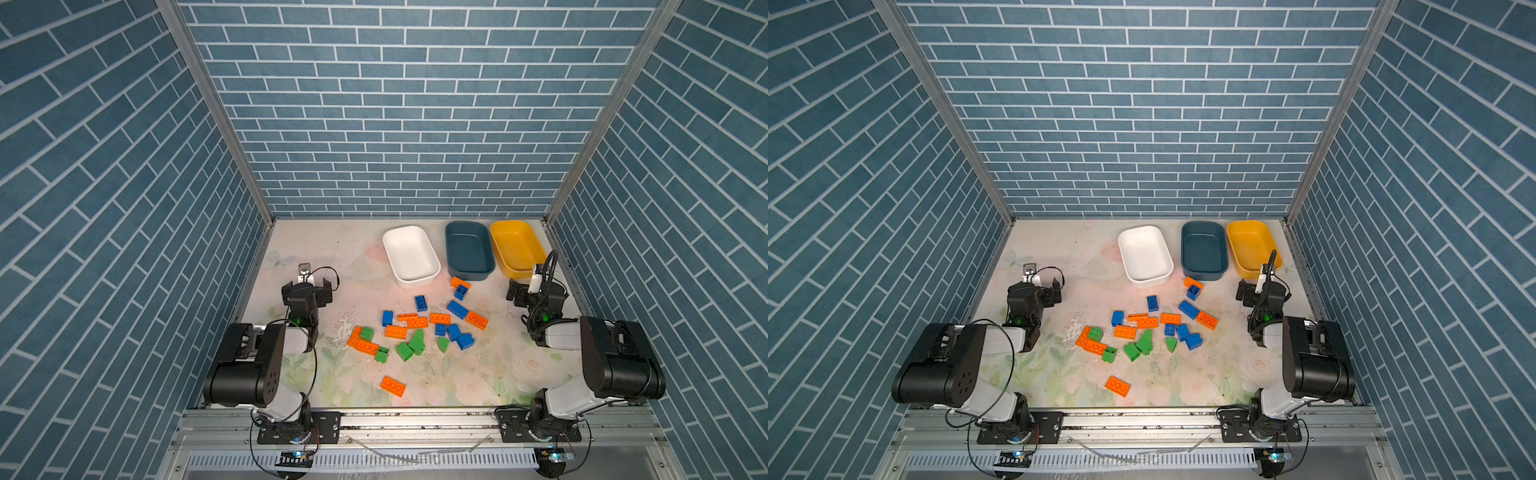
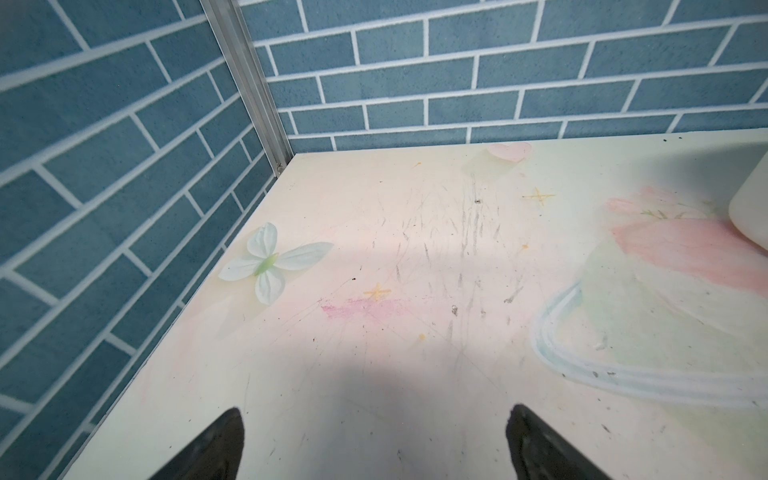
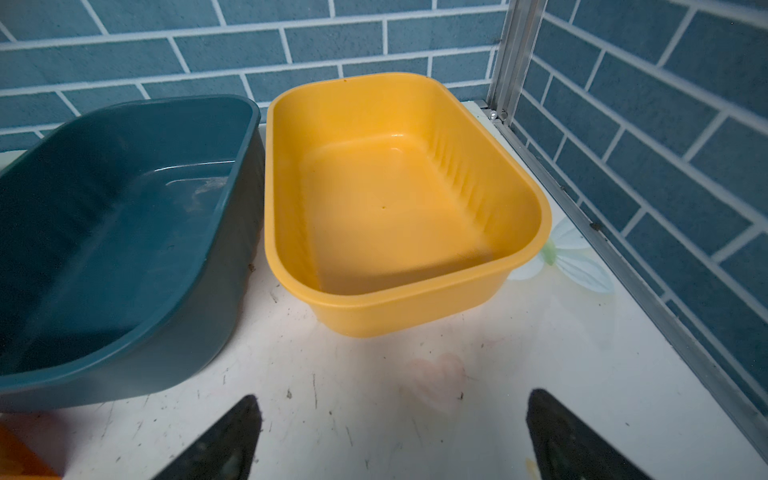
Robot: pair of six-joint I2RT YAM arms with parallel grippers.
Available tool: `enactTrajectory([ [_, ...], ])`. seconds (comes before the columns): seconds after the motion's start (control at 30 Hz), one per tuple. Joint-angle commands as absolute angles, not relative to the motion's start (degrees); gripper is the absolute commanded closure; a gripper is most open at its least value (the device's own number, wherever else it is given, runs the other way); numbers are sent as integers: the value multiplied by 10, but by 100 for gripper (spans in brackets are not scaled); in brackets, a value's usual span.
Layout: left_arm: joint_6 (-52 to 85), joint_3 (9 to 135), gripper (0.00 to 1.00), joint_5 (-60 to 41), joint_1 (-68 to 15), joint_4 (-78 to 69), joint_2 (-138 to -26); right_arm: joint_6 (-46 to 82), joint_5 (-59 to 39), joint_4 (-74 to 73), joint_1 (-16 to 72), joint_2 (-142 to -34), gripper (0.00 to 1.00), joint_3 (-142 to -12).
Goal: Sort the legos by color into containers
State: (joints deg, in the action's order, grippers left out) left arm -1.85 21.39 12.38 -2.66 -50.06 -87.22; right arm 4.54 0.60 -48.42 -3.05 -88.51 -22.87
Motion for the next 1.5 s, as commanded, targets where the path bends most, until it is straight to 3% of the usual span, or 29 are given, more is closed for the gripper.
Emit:
enactTrajectory([
  [0.0, -22, 213, 1, 126, -30, -510, -874, 29, 0, -491, -28, -883, 1, -227],
  [0.17, -22, 221, 1, 121, -30, -482, -859, 26, -8, -474, -29, -875, 1, -233],
  [0.33, -27, 272, 1, 123, -31, -357, -812, 15, -33, -325, -29, -840, 1, -302],
  [0.43, -34, 319, 1, 197, -60, -266, -785, 4, -67, -231, -28, -828, 1, -355],
  [0.5, -1, 361, 1, 233, -74, -203, -770, 23, -69, -178, -28, -822, 1, -392],
  [0.6, 95, 431, 1, 209, -80, -117, -766, 90, -79, -142, -28, -829, 1, -445],
  [0.77, 228, 535, 1, 243, -126, -9, -820, 164, -168, -20, -29, -908, 1, -594],
  [1.17, 365, 779, 1, 28, -168, 214, -1034, 206, -258, 247, -11, -1144, 1, -902],
  [1.3, 361, 826, 1, -56, -180, 217, -1086, 185, -220, 315, 10, -1200, 16, -973],
  [1.47, 337, 900, 1, -52, -210, 270, -1146, 157, -147, 353, 42, -1236, 30, -1018],
])
